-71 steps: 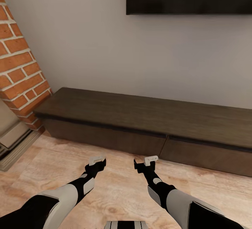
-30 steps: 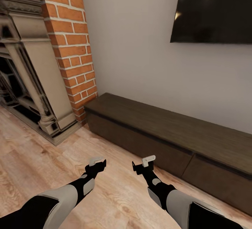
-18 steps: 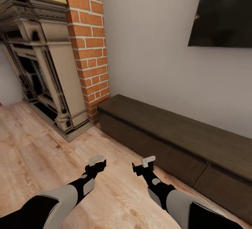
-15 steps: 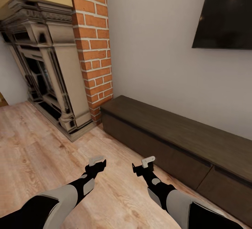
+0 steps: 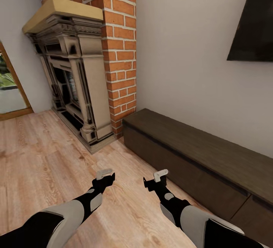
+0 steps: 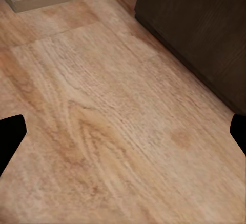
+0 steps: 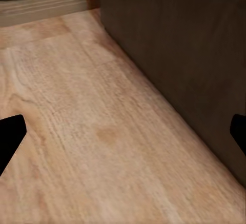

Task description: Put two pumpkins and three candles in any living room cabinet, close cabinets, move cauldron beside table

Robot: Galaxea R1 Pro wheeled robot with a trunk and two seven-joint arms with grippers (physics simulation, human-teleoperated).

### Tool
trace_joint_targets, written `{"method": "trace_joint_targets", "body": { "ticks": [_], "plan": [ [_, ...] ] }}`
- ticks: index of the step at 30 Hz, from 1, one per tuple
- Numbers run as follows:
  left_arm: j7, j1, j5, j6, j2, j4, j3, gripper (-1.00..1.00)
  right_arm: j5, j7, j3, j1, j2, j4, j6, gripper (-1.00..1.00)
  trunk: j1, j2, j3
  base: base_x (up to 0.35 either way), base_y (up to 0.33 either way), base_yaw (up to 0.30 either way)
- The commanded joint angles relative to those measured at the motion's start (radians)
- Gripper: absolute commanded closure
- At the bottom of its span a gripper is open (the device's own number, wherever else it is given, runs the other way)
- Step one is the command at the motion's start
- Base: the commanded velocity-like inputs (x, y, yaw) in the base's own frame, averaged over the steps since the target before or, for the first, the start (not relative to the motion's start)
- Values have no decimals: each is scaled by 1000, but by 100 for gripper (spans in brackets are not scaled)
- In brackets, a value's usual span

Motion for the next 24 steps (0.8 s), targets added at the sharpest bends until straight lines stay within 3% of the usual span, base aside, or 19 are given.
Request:
{"method": "trace_joint_targets", "body": {
  "ticks": [1,10,20,24],
  "plan": [
    [0,-2,8,-6,-1,4,-8,-100,-3,-6,9,0,0,-1,-1,-100,-1,0,2,0,0,141],
    [0,-2,8,-6,-1,5,-9,-100,-2,-6,9,0,1,-1,-1,-100,-5,2,32,0,0,79],
    [0,-2,8,-6,-1,5,-9,-100,24,-6,10,0,1,-1,0,-100,-42,71,51,0,0,160],
    [1,-2,7,-7,-1,5,-9,-100,28,-5,10,0,1,-1,0,-100,-42,71,46,0,0,168]
  ]
}}
